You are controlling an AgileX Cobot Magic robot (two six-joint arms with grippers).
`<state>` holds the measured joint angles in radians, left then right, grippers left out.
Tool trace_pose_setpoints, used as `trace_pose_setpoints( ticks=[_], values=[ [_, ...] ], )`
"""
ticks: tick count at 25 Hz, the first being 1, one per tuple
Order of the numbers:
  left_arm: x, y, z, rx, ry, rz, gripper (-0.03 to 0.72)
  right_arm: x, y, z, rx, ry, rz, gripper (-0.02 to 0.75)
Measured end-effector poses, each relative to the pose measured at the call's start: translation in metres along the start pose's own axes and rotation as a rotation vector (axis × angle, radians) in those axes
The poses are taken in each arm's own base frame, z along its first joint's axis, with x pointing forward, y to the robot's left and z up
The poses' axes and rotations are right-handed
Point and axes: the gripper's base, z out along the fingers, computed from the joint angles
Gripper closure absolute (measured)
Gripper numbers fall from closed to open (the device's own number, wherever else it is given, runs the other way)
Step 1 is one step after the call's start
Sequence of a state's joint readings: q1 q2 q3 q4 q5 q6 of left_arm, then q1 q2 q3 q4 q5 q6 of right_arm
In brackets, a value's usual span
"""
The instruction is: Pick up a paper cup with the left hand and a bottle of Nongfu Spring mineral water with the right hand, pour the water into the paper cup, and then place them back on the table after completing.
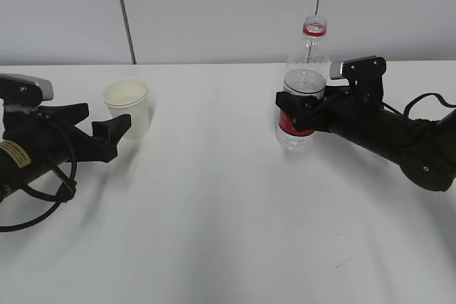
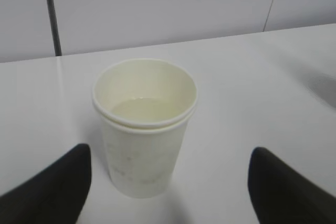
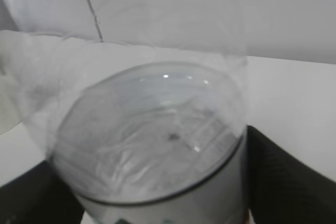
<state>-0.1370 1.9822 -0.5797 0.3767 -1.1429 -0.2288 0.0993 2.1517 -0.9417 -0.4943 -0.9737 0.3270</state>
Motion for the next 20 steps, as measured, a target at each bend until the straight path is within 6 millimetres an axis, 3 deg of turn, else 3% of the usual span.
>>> trace_pose_setpoints(
  ticks=[11,20],
  values=[
    [0.0021,-0.0015,-0.0043,0.000,0.012,-0.003,0.130,0.0009,0.0014,-0.0050,0.008,0.005,0.010,0.130],
    [0.0021,-0.0016,-0.0043,0.002,0.012,-0.002,0.130,0.0035,0.0010,-0.0081,0.027,0.059,0.009,0.067]
  ],
)
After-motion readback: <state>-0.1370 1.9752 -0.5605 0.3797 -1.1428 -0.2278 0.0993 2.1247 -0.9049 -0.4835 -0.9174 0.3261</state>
